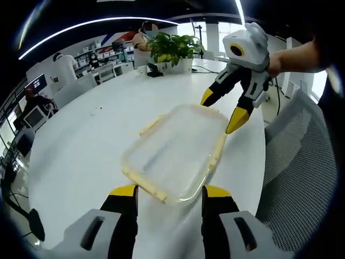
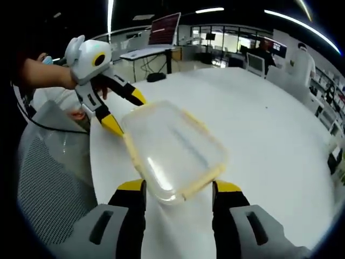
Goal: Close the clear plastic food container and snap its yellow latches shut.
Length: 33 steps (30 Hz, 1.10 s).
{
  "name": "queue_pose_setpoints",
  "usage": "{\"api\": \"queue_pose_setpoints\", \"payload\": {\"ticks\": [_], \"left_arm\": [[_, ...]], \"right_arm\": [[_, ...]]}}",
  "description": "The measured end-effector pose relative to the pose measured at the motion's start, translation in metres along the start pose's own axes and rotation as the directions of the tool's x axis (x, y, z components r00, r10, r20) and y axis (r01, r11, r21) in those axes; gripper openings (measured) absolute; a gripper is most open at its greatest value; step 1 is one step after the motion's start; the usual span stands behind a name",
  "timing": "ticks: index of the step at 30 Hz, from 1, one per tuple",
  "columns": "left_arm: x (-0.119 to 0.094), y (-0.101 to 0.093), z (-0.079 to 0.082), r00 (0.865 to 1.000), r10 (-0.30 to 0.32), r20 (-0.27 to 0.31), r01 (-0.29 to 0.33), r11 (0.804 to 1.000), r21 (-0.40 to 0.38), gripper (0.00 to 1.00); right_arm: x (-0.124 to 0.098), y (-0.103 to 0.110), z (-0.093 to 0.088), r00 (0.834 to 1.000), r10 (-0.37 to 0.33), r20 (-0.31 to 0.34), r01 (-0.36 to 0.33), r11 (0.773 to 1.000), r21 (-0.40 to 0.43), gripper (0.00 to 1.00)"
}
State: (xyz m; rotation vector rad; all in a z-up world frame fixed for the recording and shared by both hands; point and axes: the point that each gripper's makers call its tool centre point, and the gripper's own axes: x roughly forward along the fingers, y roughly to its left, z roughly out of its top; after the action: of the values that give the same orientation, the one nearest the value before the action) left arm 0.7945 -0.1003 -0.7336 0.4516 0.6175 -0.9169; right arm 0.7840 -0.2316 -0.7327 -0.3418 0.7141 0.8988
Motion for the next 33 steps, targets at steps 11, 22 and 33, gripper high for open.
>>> {"api": "queue_pose_setpoints", "payload": {"ticks": [11, 22, 33], "left_arm": [[0.013, 0.023, 0.002, 0.999, 0.001, -0.032, -0.001, 1.000, 0.012, 0.39], [0.024, 0.041, 0.004, 0.998, 0.004, -0.059, -0.004, 1.000, 0.000, 0.38], [0.036, 0.056, 0.013, 0.997, 0.001, -0.083, 0.000, 1.000, 0.019, 0.38]], "right_arm": [[0.013, -0.020, 0.013, 1.000, -0.003, -0.017, 0.003, 1.000, -0.016, 0.45], [0.025, -0.038, 0.024, 1.000, -0.007, -0.026, 0.007, 1.000, -0.019, 0.46], [0.030, -0.053, 0.029, 0.999, -0.022, -0.027, 0.022, 1.000, 0.001, 0.46]]}}
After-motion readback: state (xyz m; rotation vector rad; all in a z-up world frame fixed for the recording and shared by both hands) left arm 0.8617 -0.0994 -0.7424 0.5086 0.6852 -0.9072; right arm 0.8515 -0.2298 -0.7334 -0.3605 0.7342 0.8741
